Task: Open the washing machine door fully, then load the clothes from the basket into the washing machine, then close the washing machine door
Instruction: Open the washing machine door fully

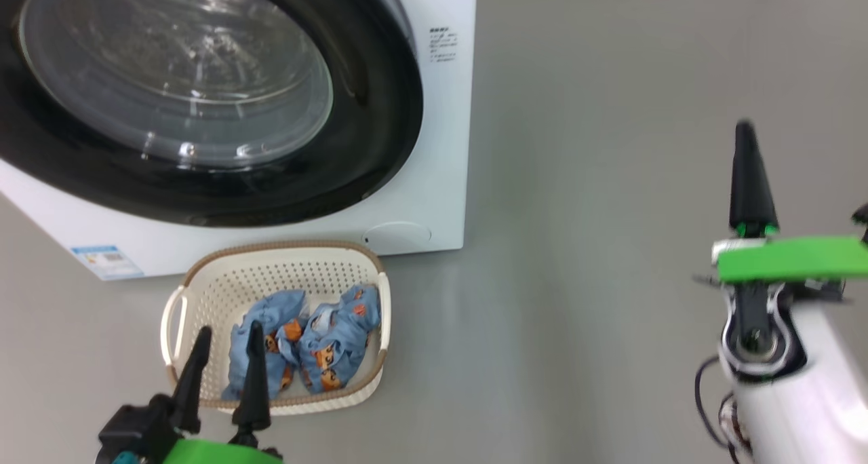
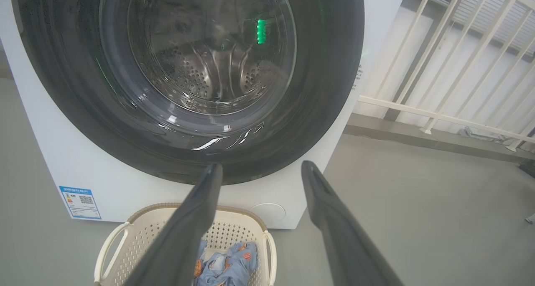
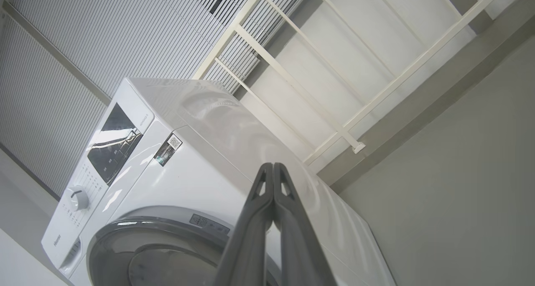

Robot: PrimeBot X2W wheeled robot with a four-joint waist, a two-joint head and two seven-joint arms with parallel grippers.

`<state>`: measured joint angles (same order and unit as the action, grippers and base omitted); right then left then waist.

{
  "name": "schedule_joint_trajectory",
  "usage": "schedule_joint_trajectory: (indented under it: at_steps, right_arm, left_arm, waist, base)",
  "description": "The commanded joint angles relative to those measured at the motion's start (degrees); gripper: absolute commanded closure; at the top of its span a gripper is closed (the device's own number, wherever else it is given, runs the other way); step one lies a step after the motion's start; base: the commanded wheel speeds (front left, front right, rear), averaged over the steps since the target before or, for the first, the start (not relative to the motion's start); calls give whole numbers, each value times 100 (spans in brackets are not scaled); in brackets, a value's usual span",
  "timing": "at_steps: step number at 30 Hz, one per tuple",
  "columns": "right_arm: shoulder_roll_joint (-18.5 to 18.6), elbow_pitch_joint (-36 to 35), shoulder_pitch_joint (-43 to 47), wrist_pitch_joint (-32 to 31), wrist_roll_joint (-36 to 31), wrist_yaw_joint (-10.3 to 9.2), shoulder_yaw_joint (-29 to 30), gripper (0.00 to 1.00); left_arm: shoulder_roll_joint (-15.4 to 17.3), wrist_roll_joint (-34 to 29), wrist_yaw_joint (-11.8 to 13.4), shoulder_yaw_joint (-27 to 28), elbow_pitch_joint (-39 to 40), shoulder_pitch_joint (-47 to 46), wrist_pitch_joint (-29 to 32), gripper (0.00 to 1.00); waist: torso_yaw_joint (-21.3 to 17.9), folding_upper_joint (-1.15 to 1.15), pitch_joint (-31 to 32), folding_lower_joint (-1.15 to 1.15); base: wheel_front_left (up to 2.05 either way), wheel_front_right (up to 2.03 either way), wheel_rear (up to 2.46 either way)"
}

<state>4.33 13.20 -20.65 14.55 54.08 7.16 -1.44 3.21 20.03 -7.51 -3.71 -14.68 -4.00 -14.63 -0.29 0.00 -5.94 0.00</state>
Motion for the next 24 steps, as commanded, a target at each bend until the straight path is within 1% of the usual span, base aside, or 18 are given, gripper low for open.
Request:
schedule_joint_trajectory:
  at_steps: [1,6,8,12,18,20,22,24]
  right_arm:
    - [65,-78,-418,45,438,33,-153,100]
    - [466,187,-1090,16,1693,33,-649,100]
    - [660,284,-1336,-140,2215,33,-805,100]
    - [1061,363,-1765,-592,2892,33,-1057,100]
    - [1584,429,-2271,-1483,3284,33,-1490,100]
    - [1690,433,-2447,-1743,3379,33,-1590,100]
    - [1737,457,-2529,-1864,3412,33,-1634,100]
    - [1751,505,-2680,-2142,3615,33,-1651,100]
  left_arm:
    - [32,90,2,92,154,-299,-37,0]
    - [12,151,2,-63,135,-505,-37,0]
    - [4,185,2,-122,124,-570,-37,0]
    - [-12,270,2,-261,114,-690,-37,0]
    - [-27,360,2,-431,123,-868,-37,0]
    - [-29,393,2,-465,135,-930,-37,0]
    - [-30,416,2,-488,147,-957,-37,0]
    - [-31,480,2,-541,177,-1005,-37,0]
  waist:
    - [152,0,-185,0]
    - [387,0,-425,0]
    - [493,0,-520,0]
    - [706,0,-715,0]
    - [999,0,-1048,0]
    - [1068,0,-1165,0]
    - [1100,0,-1218,0]
    - [1160,0,-1312,0]
  base:
    - [0,0,0]
    - [0,0,0]
    - [0,0,0]
    - [0,0,0]
    - [0,0,0]
    - [0,0,0]
    - [0,0,0]
    - [0,0,0]
